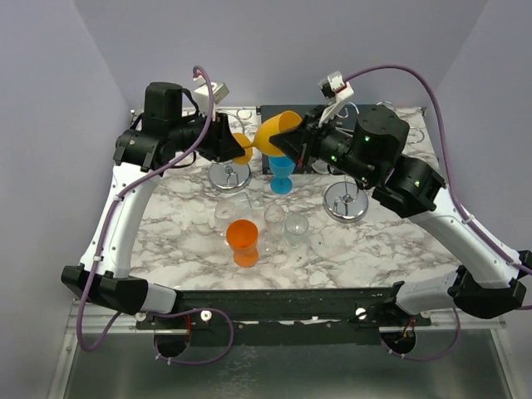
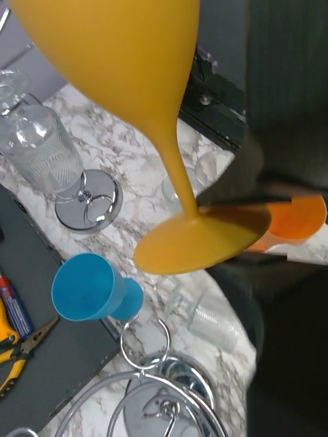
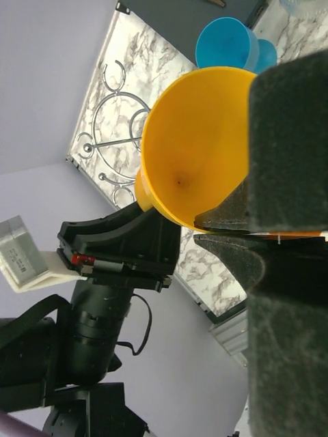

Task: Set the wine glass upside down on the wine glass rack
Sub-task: Turn the wine glass upside down at the wine rack.

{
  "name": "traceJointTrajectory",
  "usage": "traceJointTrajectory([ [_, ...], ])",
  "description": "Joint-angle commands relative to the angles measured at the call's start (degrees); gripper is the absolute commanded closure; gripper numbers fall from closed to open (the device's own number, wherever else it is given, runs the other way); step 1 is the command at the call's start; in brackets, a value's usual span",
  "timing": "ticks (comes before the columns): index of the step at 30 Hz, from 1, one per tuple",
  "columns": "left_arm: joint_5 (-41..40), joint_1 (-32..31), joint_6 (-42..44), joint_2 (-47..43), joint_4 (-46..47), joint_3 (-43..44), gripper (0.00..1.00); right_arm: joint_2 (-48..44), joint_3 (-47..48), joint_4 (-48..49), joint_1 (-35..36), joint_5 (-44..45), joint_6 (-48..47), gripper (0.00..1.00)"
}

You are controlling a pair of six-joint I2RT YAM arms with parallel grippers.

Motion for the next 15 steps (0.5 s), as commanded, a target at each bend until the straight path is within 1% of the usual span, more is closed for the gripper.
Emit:
traceJointTrajectory([
  [1, 1.27, -0.31, 2.08, 0.0, 0.91, 2.68, 0.81, -3.15, -3.3, 3.79, 0.64, -3.4, 1.44, 0.94],
  [3, -0.23, -0.31, 4.09, -0.52, 0.8, 2.81, 0.95, -4.39, -4.87, 3.57, 0.6, -4.85, 1.59, 0.81],
  [4, -0.8, -0.31, 6.07, -0.95, 0.78, 2.86, 0.98, -5.09, -5.71, 3.29, 0.6, -5.19, 1.83, 0.75],
  [6, -1.91, -0.32, 9.32, -2.07, 0.6, 2.86, 1.0, -6.97, -7.73, 2.2, 0.58, -5.81, 2.3, 0.58],
  [7, -2.29, -0.33, 11.28, -2.61, 0.58, 2.71, 1.0, -8.11, -8.66, 1.17, 0.61, -5.99, 2.6, 0.43],
  [8, -2.55, -0.31, 13.94, -3.36, 0.58, 2.6, 1.0, -9.05, -9.46, -0.08, 0.6, -6.34, 2.97, 0.32],
  [10, -3.45, -0.32, 19.09, -4.7, 0.51, 2.38, 1.0, -10.91, -10.23, -3.95, 0.6, -6.78, 3.37, 0.03],
  [11, -3.77, -0.31, 21.89, -5.3, 0.47, 2.08, 1.0, -11.77, -10.31, -6.49, 0.63, -6.65, 3.68, 0.0],
  [15, -3.01, -0.42, 36.19, -9.46, 0.53, -0.86, 1.0, -14.27, -9.65, -14.64, 0.55, -5.51, 4.15, 0.0],
])
